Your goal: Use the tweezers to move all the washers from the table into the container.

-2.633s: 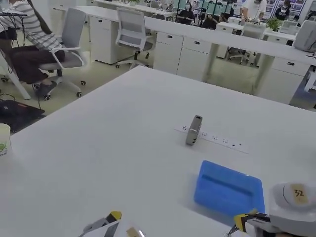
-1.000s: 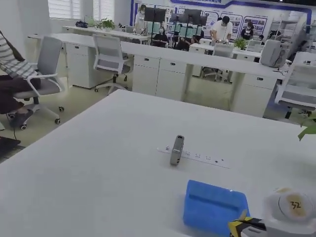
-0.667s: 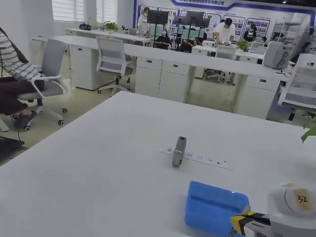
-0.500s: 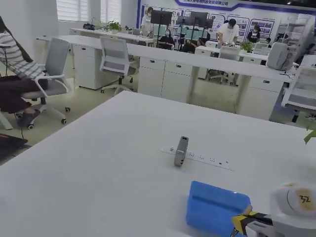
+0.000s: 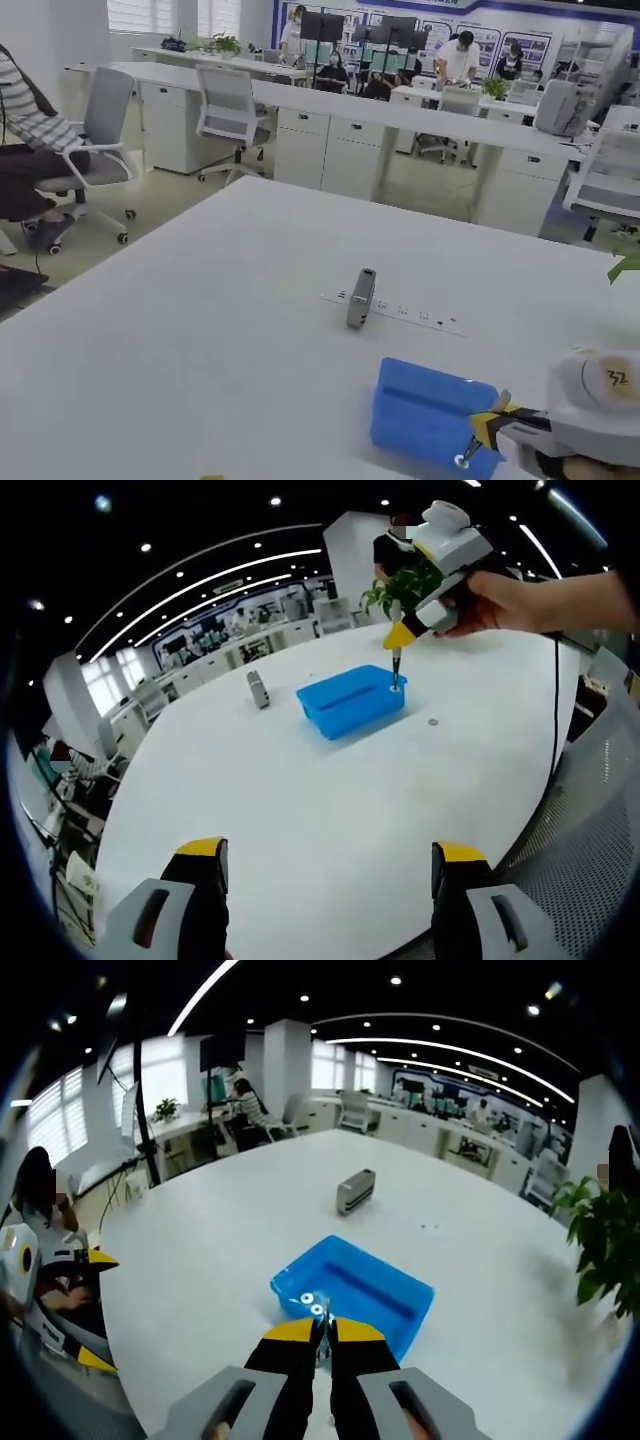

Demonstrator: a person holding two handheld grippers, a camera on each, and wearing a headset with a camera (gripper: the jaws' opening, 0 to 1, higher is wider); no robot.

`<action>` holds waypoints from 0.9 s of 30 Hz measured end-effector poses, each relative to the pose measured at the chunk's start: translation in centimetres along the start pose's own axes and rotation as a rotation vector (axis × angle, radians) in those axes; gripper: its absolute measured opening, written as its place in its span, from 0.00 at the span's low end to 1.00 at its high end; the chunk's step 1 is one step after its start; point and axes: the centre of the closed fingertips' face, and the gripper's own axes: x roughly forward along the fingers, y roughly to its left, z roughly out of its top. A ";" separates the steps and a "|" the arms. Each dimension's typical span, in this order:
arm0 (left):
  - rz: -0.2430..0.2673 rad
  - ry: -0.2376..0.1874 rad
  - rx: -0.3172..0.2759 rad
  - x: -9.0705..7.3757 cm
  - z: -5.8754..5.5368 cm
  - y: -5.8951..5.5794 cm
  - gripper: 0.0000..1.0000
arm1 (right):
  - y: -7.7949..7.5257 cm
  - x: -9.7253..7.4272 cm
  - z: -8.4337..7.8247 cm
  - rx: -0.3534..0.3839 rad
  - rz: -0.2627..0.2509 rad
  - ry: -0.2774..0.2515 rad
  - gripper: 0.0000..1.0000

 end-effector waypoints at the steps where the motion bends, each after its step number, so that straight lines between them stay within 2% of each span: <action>1: -0.001 0.000 0.000 0.0 0.0 0.0 0.85 | -0.1 0.1 0.1 -0.003 -0.002 0.001 0.00; 11: -0.053 0.032 0.026 0.3 -0.5 -1.1 0.85 | -2.1 1.4 1.1 0.013 -0.035 -0.013 0.00; 13: -0.057 0.025 0.027 0.3 -0.3 -1.2 0.85 | -2.4 1.7 1.3 0.013 -0.041 -0.017 0.00; 21: -0.041 0.019 -0.002 0.3 -0.2 -0.7 0.85 | -4.1 4.1 1.2 -0.010 -0.071 -0.018 0.00; 27: -0.031 0.026 -0.005 0.4 -0.3 -0.5 0.84 | -5.0 5.3 0.8 0.002 -0.065 -0.015 0.00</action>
